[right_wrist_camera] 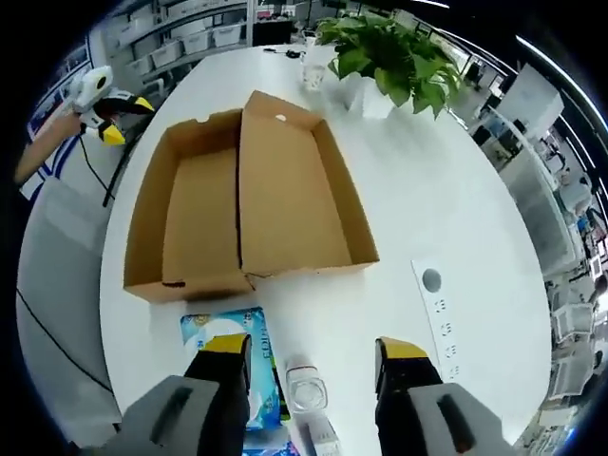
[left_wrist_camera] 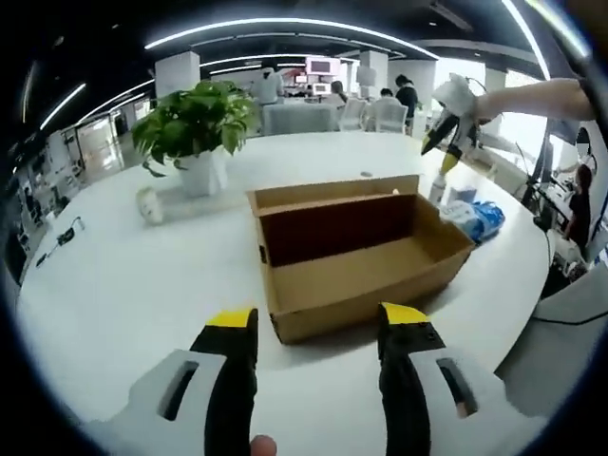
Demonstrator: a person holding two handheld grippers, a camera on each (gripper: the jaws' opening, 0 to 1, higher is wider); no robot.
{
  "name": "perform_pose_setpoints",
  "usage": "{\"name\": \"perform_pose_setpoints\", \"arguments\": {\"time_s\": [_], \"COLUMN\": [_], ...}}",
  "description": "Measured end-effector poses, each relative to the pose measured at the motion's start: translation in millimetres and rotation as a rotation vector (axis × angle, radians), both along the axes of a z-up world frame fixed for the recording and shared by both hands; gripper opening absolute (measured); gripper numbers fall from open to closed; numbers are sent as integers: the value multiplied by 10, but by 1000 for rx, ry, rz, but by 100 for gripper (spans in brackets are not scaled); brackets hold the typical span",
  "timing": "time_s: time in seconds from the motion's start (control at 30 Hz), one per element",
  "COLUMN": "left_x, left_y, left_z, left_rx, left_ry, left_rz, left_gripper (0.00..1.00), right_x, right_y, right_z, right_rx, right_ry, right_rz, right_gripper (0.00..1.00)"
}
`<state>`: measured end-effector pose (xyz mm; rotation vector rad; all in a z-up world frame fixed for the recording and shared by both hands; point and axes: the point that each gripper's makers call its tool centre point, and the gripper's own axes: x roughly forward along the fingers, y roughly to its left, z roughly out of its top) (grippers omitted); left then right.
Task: Operate the shoe box by opening the lid, removing the specified soft item, and placing it in the target area until the item is outside and the box remains undamaged.
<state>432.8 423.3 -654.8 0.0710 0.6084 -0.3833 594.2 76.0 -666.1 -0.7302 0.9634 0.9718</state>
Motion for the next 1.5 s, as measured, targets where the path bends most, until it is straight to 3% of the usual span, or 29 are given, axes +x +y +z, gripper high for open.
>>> {"name": "perform_pose_setpoints", "arguments": {"time_s": [0.33, 0.63, 0.9, 1.07, 1.23, 1.5], "left_x": [152, 325, 422, 466, 489, 490], "left_y": [125, 215, 242, 261, 259, 239], "left_z": [-188, -292, -416, -452, -471, -499], "left_rx": [-10, -2, -14, -3, -14, -13], "left_ry": [40, 58, 97, 96, 108, 123], "left_rz": [64, 131, 174, 191, 207, 220], "left_gripper": [36, 22, 18, 16, 11, 8], "right_x": [112, 172, 256, 305, 356, 334], "right_y": [164, 307, 446, 436, 452, 540], "right_z": [7, -65, -64, -107, -164, -281], "right_rx": [118, 151, 272, 270, 297, 318], "right_ry": [-8, -57, -50, -63, -92, -57], "right_rz": [-151, -206, -372, -418, -520, -560], "right_gripper": [50, 48, 45, 44, 40, 37]}}
